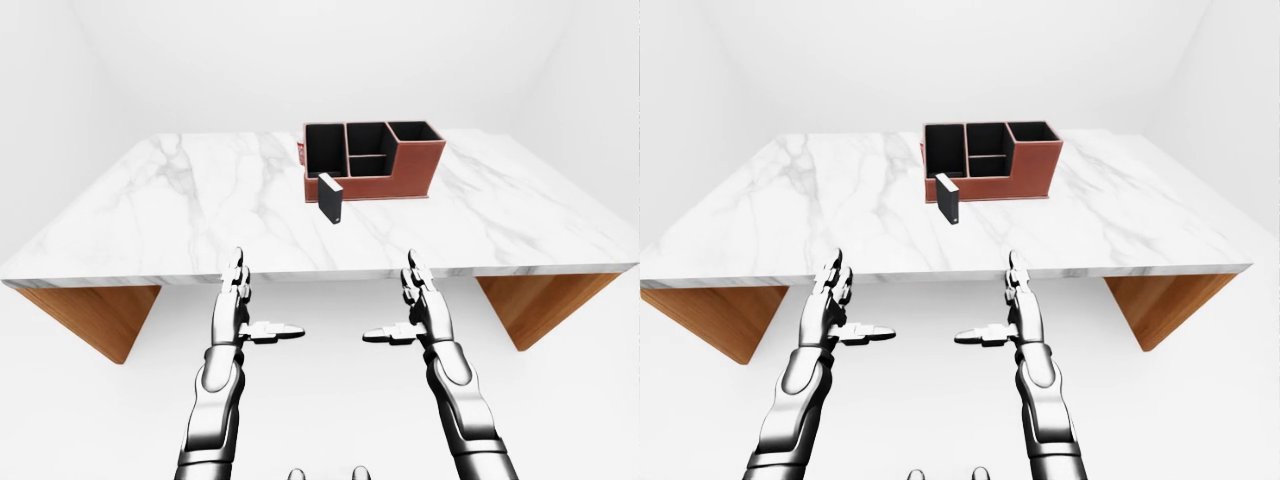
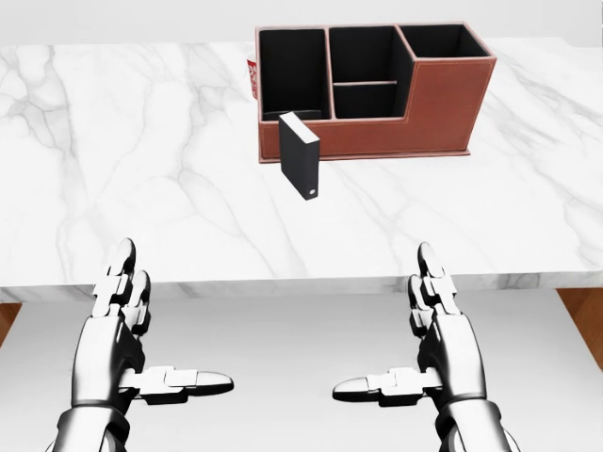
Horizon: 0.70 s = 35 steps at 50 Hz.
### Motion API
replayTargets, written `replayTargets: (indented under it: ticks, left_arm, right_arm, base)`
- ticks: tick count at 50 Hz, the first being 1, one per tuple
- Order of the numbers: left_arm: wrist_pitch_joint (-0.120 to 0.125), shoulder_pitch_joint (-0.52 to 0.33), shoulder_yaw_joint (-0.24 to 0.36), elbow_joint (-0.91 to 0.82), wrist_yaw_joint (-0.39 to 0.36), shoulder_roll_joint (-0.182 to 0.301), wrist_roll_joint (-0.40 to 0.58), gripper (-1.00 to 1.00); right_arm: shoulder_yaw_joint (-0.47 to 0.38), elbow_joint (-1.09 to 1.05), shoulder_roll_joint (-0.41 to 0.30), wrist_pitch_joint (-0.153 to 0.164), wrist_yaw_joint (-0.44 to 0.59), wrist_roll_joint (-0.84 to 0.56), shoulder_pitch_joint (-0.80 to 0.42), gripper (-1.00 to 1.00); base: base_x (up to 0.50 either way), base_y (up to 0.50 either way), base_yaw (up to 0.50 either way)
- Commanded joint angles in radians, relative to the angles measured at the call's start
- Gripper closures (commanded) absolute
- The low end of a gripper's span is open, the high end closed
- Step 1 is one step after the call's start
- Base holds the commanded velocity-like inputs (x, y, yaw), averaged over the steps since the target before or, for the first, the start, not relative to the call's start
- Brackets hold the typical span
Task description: Pick up the book and place it in the right compartment of the caddy.
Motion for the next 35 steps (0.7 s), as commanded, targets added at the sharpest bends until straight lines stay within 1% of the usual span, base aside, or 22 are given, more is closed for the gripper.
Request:
replayTargets:
  ticks: [1, 2, 3, 6, 11, 12, 13, 14, 15, 16, 18, 19, 20, 21, 22, 23, 25, 30, 31, 32, 33, 35]
  left_arm:
    - [-0.005, 0.004, -0.002, 0.002, -0.001, 0.0, 0.0, -1.0]
    - [-0.002, 0.004, -0.001, -0.001, 0.0, 0.0, -0.001, -1.0]
    - [0.008, 0.003, -0.002, -0.011, 0.001, -0.001, 0.0, -1.0]
    - [-0.004, 0.0, -0.001, 0.005, -0.001, 0.0, 0.0, -1.0]
    - [0.012, 0.007, -0.004, -0.018, 0.001, -0.002, 0.0, -1.0]
    - [0.008, 0.004, -0.003, -0.012, 0.001, -0.002, 0.001, -1.0]
    - [-0.003, 0.002, -0.002, 0.003, -0.001, -0.001, 0.0, -1.0]
    - [-0.003, 0.002, -0.002, 0.001, -0.001, -0.001, 0.0, -1.0]
    - [0.005, 0.004, -0.003, -0.009, 0.0, -0.001, 0.0, -1.0]
    - [0.003, 0.005, -0.002, -0.007, -0.001, -0.001, -0.001, -1.0]
    - [0.002, 0.005, -0.002, -0.007, -0.001, -0.001, -0.001, -1.0]
    - [-0.002, 0.004, -0.002, -0.001, -0.002, -0.001, -0.001, -1.0]
    - [-0.002, 0.004, -0.002, -0.001, -0.001, -0.001, -0.001, -1.0]
    - [-0.004, 0.003, -0.001, 0.002, -0.002, -0.001, -0.002, -1.0]
    - [-0.004, 0.003, -0.002, 0.002, -0.002, -0.001, -0.001, -1.0]
    - [0.003, 0.003, -0.002, -0.004, -0.001, -0.001, -0.001, -1.0]
    - [0.005, 0.003, -0.002, -0.007, -0.001, -0.001, -0.001, -1.0]
    - [-0.003, 0.002, -0.002, 0.003, -0.001, 0.0, 0.001, -1.0]
    - [0.004, 0.002, -0.003, -0.004, 0.0, -0.001, 0.002, -1.0]
    - [0.004, 0.002, -0.003, -0.006, 0.0, -0.001, 0.001, -1.0]
    - [0.002, 0.002, -0.002, -0.003, 0.0, -0.001, 0.001, -1.0]
    - [0.009, 0.005, -0.005, -0.012, 0.001, -0.001, 0.003, -1.0]
  right_arm:
    - [0.003, -0.003, 0.0, -0.001, 0.002, -0.005, 0.005, -1.0]
    - [0.003, -0.004, 0.0, 0.0, 0.003, -0.005, 0.006, -1.0]
    - [0.003, 0.0, 0.0, -0.003, 0.003, -0.005, 0.005, -1.0]
    - [0.005, 0.001, 0.001, -0.003, 0.004, -0.007, 0.004, -1.0]
    - [0.013, 0.002, 0.001, -0.023, 0.014, -0.016, 0.01, -1.0]
    - [0.015, 0.005, 0.001, -0.026, 0.009, -0.026, 0.012, -1.0]
    - [0.016, 0.011, 0.001, -0.028, 0.008, -0.033, 0.011, -1.0]
    - [0.016, 0.011, 0.002, -0.028, 0.012, -0.029, 0.012, -1.0]
    - [0.016, 0.002, 0.003, -0.021, 0.013, -0.027, 0.013, -1.0]
    - [0.014, -0.011, 0.003, -0.01, 0.014, -0.022, 0.015, -1.0]
    - [0.014, -0.012, 0.003, -0.01, 0.014, -0.021, 0.015, -1.0]
    - [0.012, -0.016, 0.004, 0.003, 0.014, -0.017, 0.012, -1.0]
    - [0.013, -0.017, 0.004, 0.006, 0.014, -0.016, 0.012, -1.0]
    - [0.014, -0.008, 0.004, -0.003, 0.015, -0.018, 0.011, -1.0]
    - [0.015, -0.012, 0.004, -0.001, 0.013, -0.021, 0.013, -1.0]
    - [0.017, -0.002, 0.003, -0.011, 0.013, -0.026, 0.012, -1.0]
    - [0.016, 0.004, 0.003, -0.013, 0.014, -0.026, 0.01, -1.0]
    - [0.02, 0.001, 0.005, -0.011, 0.014, -0.03, 0.013, -1.0]
    - [0.019, 0.006, 0.005, -0.015, 0.015, -0.029, 0.012, -1.0]
    - [0.019, 0.015, 0.004, -0.023, 0.016, -0.029, 0.009, -1.0]
    - [0.019, 0.015, 0.004, -0.023, 0.016, -0.029, 0.01, -1.0]
    - [0.02, 0.013, 0.005, -0.021, 0.017, -0.029, 0.014, -1.0]
  base:
    - [0.0, -0.28, 0.0]
    - [0.0, -0.28, 0.0]
    - [0.0, -0.29, 0.0]
    - [0.0, -0.28, 0.0]
    - [0.0, -0.07, 0.0]
    - [0.0, 0.0, 0.0]
    - [0.0, 0.0, 0.0]
    - [0.0, 0.0, 0.0]
    - [0.0, 0.0, 0.0]
    - [0.0, 0.0, 0.0]
    - [0.0, 0.0, 0.0]
    - [0.0, 0.0, 0.0]
    - [0.0, 0.0, 0.0]
    - [0.0, 0.0, 0.0]
    - [0.0, 0.0, 0.0]
    - [0.0, 0.0, 0.0]
    - [0.18, -0.19, 0.0]
    - [0.21, -0.22, 0.0]
    - [0.21, -0.22, 0.0]
    - [0.22, -0.22, 0.0]
    - [0.21, -0.22, 0.0]
    - [0.21, -0.22, 0.0]
